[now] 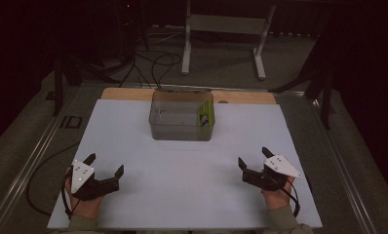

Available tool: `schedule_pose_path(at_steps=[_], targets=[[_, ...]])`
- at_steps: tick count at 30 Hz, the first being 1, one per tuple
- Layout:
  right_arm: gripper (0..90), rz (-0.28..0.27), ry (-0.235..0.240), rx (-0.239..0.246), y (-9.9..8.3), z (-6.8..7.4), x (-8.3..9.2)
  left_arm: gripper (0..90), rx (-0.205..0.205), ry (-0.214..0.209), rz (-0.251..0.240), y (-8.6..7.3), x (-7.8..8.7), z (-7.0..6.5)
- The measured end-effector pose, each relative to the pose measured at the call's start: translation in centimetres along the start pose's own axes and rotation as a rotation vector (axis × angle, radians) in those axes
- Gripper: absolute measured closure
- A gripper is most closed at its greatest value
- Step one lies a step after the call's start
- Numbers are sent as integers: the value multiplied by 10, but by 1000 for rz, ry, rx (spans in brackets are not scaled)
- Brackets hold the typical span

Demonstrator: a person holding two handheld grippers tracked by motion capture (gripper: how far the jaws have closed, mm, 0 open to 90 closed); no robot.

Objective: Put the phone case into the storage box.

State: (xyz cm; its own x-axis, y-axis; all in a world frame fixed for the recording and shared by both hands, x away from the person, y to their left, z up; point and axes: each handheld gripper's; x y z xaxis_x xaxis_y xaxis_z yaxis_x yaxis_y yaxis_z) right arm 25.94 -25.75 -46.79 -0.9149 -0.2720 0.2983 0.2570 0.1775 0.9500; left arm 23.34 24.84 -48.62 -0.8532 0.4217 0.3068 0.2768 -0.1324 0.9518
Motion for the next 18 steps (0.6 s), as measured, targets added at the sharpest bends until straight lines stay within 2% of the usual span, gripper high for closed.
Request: schedule_pose_path(at_steps=[2, 7, 10, 18], targets=[[90, -20, 0, 9, -5, 0, 3, 2, -1, -3, -7, 0, 0, -1], [90, -53, 20, -9, -11, 0, 13, 2, 0, -15, -21, 1, 1, -1], [90, -81, 21, -3, -15, 0, 18, 2, -5, -19, -25, 1, 2, -2], [90, -94, 8, -30, -20, -4, 24, 2, -3, -22, -10, 0, 0, -3]])
Point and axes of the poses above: each handheld gripper's, and its own axes: x roughly backward along the jaws, y roughly out of its top, z roughly to its left, and after that the axes turned 6 degrees about -y, right-handed
